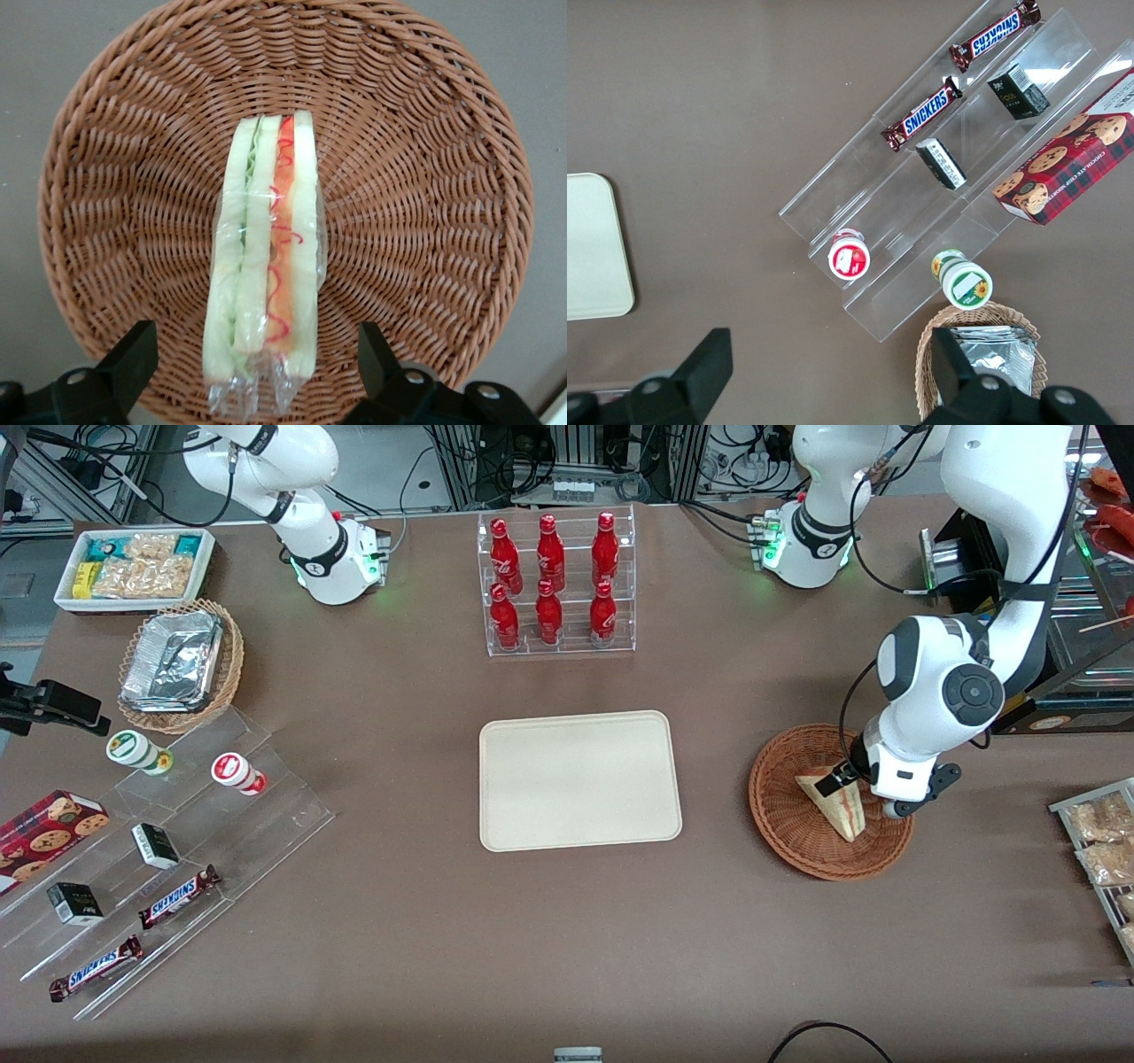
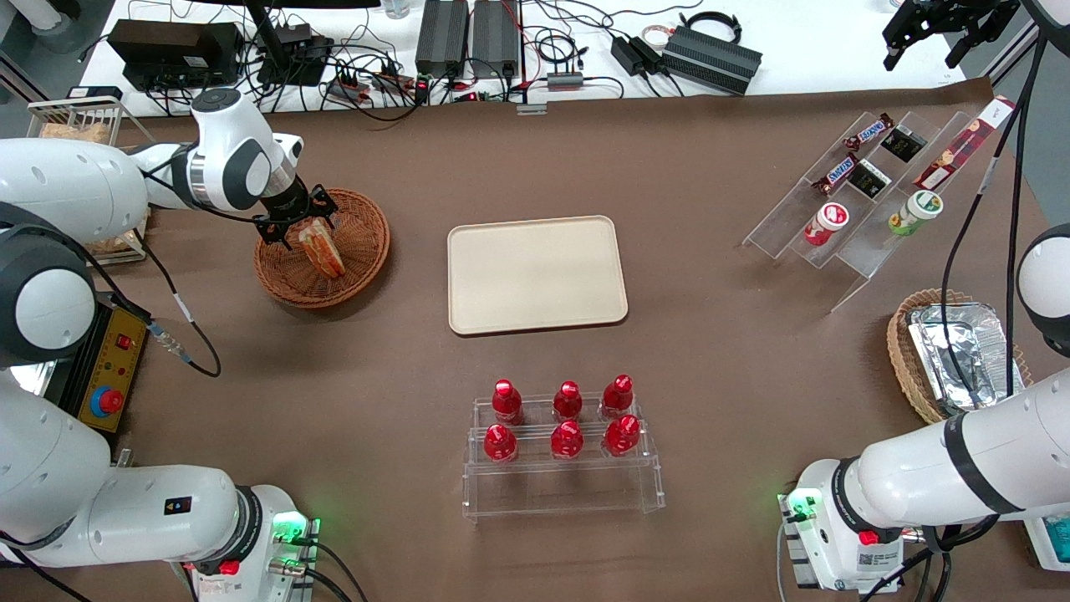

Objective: Place sandwich from basket to tray
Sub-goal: 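Lower the open left gripper and close it on the wrapped sandwich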

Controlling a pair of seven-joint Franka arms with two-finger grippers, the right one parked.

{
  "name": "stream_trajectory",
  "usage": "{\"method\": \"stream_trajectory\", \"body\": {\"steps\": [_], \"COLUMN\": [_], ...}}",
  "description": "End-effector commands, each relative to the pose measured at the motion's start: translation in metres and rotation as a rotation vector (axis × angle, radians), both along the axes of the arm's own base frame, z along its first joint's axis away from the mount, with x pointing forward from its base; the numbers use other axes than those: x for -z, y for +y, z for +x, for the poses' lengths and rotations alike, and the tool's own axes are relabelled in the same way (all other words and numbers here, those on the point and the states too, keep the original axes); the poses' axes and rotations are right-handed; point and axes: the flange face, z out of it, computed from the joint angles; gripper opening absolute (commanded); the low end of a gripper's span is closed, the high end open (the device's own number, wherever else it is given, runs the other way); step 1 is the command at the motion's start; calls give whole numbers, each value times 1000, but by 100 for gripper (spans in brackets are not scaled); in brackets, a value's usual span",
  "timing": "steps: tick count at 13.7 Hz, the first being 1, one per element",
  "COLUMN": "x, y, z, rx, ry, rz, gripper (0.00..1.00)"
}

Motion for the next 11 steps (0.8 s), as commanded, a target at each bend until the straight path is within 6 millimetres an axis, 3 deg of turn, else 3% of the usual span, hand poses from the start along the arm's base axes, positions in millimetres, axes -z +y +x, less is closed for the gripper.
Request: {"method": "stream_trajectory", "body": {"steps": [1, 5, 6, 7, 8, 9, 11], "x": [11, 27, 28, 28, 28, 27, 23], "y": [-2, -1, -2, -2, -2, -2, -1], "z": [2, 3, 3, 2, 1, 0, -1], "rx": [-13, -17, -15, -12, -8, -2, 15], "ry": [-16, -5, -3, -1, 2, 5, 13], "rz": [4, 1, 1, 2, 2, 5, 21], "gripper": [100, 100, 96, 68, 28, 0, 0]}}
